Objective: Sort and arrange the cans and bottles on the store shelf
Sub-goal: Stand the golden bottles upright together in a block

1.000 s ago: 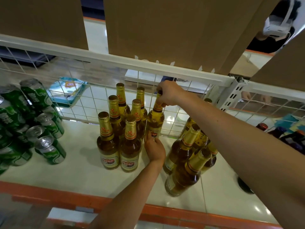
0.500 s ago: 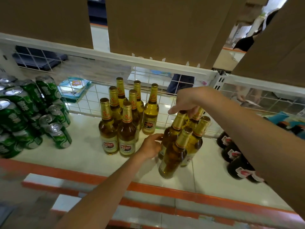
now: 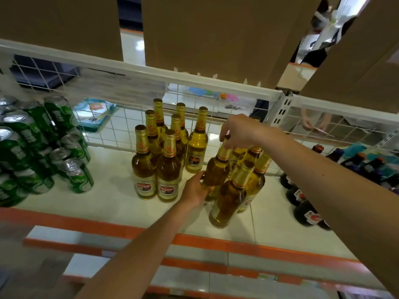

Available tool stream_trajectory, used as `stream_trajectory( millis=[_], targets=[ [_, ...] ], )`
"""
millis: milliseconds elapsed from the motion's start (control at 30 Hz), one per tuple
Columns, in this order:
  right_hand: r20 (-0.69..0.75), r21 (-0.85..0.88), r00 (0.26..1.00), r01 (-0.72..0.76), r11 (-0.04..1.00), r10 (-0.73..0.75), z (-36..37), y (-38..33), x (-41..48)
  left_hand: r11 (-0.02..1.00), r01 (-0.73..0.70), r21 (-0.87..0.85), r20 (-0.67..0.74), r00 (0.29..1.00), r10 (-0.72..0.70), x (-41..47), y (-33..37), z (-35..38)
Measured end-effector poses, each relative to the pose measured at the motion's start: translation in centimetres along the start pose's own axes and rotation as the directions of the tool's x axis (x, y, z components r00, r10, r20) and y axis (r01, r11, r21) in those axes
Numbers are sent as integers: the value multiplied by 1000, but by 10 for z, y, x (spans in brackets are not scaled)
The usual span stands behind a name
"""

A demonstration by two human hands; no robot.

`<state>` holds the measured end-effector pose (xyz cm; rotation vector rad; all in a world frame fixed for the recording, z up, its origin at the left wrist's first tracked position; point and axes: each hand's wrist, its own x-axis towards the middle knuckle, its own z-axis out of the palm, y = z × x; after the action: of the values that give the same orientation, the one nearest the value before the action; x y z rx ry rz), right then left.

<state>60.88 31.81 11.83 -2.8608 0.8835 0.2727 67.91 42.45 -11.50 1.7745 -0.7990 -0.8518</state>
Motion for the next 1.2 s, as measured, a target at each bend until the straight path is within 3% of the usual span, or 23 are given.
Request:
stream_trajectory(
  millis=[300, 500, 633, 933, 1200],
  targets=[
    [-38, -43, 991, 123, 991, -125, 3, -17, 20, 992, -19, 125, -186, 982, 42, -1, -22, -3],
    [-104, 161, 994, -16, 987, 33, 23, -16, 22, 986, -26, 165, -266, 961, 70, 1, -26, -7],
    [-168, 178, 980, -74, 981, 105, 35, -15, 29, 979, -49, 196, -278, 955, 103, -7, -37, 1],
    [-127, 143, 992, 19, 989, -1, 18, -17, 30, 992, 7, 127, -393, 919, 44, -18, -40, 18],
    [-78, 122, 988, 140, 983, -131, 9, -21, 40, 993, -34, 115, -502, 861, 87, -13, -27, 12]
  ],
)
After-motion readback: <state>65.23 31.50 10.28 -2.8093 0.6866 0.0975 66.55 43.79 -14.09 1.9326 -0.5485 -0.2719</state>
